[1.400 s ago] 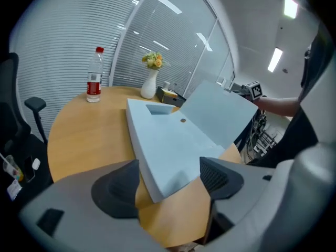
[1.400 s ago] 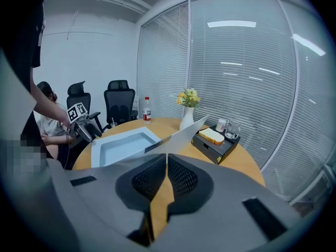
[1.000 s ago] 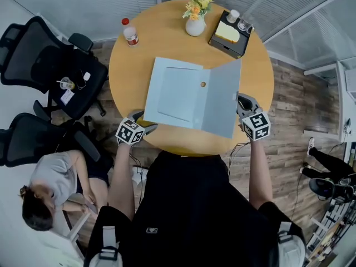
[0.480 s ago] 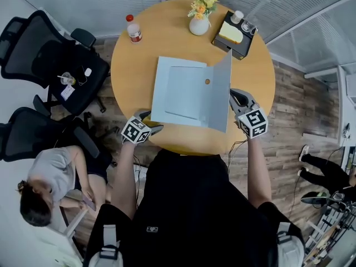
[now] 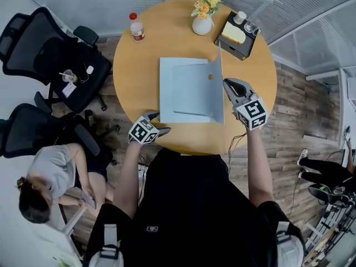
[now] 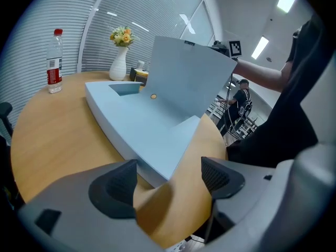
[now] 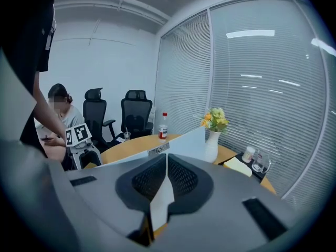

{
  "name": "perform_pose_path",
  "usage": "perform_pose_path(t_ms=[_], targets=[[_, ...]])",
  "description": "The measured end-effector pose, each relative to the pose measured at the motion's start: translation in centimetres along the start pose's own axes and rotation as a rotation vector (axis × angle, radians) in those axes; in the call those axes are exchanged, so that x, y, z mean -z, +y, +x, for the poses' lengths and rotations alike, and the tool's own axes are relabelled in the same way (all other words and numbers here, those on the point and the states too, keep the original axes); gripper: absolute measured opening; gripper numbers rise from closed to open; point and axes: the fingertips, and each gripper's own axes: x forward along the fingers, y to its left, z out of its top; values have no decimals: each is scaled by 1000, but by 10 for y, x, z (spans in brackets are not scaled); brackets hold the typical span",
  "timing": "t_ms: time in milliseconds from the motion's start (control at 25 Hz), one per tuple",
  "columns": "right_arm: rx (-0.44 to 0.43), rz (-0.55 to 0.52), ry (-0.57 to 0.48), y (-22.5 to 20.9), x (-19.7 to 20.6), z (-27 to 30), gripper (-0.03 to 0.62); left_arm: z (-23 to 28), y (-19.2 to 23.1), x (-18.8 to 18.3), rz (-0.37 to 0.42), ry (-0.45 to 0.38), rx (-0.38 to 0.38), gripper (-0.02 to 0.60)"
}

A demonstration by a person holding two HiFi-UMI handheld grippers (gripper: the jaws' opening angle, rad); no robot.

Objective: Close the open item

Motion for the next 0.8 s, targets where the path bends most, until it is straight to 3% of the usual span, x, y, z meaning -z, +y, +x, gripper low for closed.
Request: perform_pose_path(t_ms=[800], targets=[[-105, 12, 0, 37, -3, 44, 8, 11, -14, -2, -2, -8, 33, 371]])
